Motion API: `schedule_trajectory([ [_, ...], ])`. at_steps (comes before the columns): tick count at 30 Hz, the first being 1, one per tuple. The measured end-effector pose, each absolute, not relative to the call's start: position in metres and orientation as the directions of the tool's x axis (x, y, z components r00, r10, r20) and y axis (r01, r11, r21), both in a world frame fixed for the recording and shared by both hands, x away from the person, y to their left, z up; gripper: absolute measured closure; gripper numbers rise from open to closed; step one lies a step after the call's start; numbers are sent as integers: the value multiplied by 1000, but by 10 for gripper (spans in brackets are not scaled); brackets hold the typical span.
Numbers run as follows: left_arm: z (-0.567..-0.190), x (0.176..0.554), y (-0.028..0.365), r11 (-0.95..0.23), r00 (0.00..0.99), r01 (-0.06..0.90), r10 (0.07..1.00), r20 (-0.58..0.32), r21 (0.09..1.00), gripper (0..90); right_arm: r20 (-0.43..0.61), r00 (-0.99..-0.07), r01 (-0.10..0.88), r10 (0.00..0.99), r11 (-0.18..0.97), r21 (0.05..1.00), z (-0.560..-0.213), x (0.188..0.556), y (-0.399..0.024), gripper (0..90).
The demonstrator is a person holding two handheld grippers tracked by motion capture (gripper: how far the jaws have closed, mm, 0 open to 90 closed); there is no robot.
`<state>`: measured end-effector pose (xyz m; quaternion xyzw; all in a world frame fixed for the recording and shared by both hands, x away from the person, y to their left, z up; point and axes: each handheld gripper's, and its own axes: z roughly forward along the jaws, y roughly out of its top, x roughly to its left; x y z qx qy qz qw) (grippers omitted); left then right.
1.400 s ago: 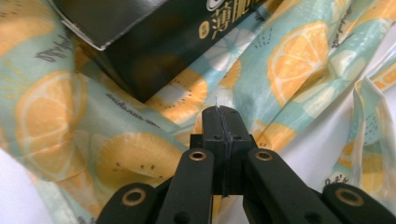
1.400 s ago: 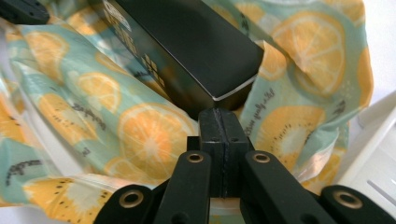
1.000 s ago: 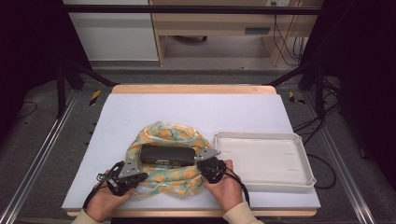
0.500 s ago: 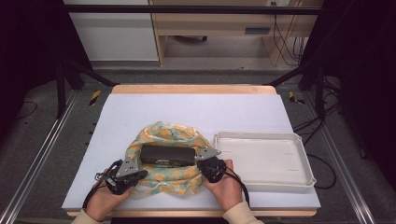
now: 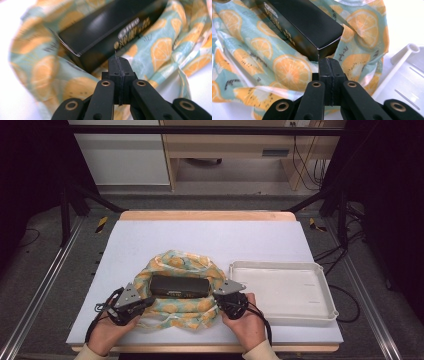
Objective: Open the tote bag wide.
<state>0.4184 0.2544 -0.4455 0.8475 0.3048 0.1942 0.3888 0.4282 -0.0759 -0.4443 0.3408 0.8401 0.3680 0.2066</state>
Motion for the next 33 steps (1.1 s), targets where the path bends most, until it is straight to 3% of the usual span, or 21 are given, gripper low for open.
schedule_trajectory([
  [6,-431,421,258,-501,741,330,663,109,800,896,-97,-680,405,726,483,777,-439,422,-86,890],
  [12,-414,433,253,-522,754,292,641,143,801,800,-94,-669,399,737,463,791,-436,417,-102,795],
  [27,-372,487,226,-674,828,252,521,205,694,331,-84,-545,387,834,339,857,-425,413,-147,231],
  [33,-365,499,223,-706,862,212,461,211,676,201,-107,-530,375,841,345,860,-425,413,-155,121],
])
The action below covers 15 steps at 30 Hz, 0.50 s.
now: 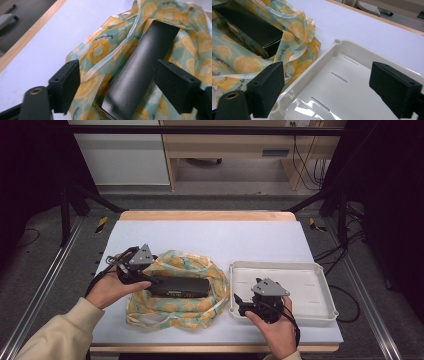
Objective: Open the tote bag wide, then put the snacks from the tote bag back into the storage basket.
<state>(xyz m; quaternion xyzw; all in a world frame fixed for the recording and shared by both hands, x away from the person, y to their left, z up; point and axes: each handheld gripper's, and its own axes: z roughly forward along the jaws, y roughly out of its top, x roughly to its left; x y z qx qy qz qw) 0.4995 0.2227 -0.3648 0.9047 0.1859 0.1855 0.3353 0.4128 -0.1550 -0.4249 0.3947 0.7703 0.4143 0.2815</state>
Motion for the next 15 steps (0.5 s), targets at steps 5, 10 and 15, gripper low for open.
schedule_trajectory([
  [5,-363,505,226,-733,872,211,440,214,646,170,-93,-526,389,845,337,857,-428,414,-158,107],
  [10,-358,508,226,-796,900,173,368,236,581,174,-96,-527,412,845,352,840,-434,414,-159,116],
  [15,-357,512,224,-838,927,131,293,234,529,179,-110,-517,402,849,354,844,-432,412,-160,116],
])
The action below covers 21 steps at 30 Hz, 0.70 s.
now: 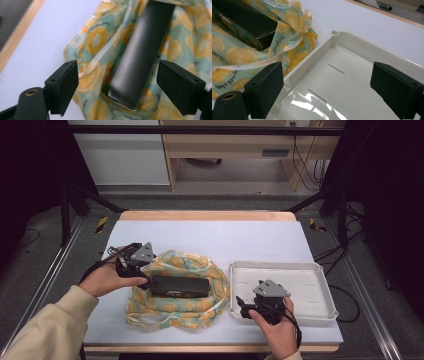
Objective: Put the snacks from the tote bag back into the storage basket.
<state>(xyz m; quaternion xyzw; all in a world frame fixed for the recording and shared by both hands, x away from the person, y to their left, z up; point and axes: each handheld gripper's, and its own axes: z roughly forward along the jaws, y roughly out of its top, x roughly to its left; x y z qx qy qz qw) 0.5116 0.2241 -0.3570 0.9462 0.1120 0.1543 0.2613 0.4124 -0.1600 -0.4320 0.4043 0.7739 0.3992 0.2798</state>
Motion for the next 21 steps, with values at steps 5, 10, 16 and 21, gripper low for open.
schedule_trajectory([
  [5,-359,509,214,-888,952,65,191,239,454,203,-113,-524,401,844,362,842,-433,413,-160,108],
  [10,-363,506,207,-920,961,25,130,244,391,265,-123,-521,408,845,374,833,-434,412,-161,108],
  [16,-376,507,205,-944,970,-10,72,234,331,276,-121,-515,431,849,378,819,-437,414,-161,110],
  [21,-385,514,201,-951,973,-18,55,224,310,276,-126,-523,438,843,393,808,-439,414,-159,111],
])
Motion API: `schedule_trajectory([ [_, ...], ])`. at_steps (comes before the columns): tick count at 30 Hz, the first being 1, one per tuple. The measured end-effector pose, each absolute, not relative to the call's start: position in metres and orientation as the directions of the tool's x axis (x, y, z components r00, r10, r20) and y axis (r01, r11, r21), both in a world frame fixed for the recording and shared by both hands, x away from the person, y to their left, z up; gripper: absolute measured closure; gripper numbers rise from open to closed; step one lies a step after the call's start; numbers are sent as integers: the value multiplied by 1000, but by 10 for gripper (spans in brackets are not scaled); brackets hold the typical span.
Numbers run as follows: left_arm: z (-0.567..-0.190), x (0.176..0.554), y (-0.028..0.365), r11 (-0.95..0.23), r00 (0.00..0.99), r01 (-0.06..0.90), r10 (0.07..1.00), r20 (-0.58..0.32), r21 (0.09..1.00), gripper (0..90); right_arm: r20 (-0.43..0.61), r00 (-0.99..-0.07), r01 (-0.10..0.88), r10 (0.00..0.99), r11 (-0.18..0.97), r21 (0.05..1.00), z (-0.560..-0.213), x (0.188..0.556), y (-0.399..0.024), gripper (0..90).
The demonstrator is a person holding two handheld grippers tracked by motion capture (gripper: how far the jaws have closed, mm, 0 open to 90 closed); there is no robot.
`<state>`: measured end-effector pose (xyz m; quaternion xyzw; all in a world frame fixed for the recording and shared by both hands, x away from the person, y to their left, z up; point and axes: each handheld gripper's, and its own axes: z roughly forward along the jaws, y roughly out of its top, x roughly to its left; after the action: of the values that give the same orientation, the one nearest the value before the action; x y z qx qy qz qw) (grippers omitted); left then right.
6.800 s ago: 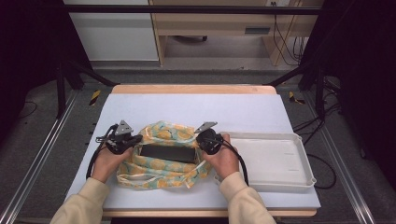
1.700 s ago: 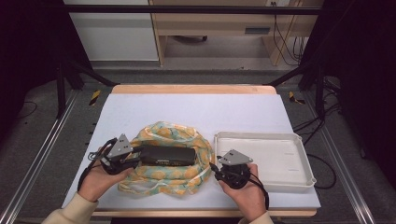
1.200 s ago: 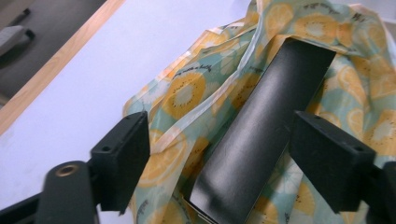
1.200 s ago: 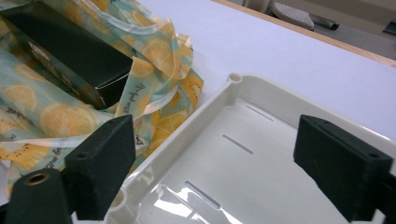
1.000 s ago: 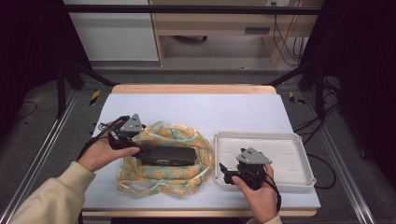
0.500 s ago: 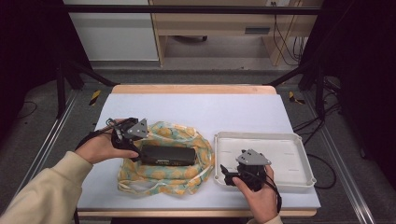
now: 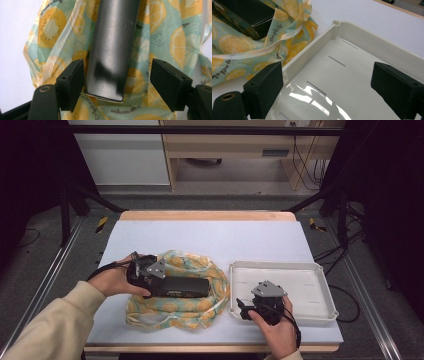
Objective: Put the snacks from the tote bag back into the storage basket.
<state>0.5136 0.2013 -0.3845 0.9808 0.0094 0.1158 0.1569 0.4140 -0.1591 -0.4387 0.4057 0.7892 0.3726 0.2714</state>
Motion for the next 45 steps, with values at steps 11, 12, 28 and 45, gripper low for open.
schedule_trajectory([
  [11,-411,531,188,-968,985,-37,6,172,246,302,-117,-532,443,838,394,806,-439,414,-160,110],
  [12,-412,532,187,-969,986,-37,5,169,244,308,-114,-533,445,838,393,804,-440,414,-160,110],
  [28,-413,536,198,-968,986,-82,-44,161,238,427,-116,-535,448,837,397,801,-440,414,-160,110],
  [45,-367,525,207,-931,982,-54,16,189,362,427,-117,-562,432,819,411,803,-436,412,-156,102],
])
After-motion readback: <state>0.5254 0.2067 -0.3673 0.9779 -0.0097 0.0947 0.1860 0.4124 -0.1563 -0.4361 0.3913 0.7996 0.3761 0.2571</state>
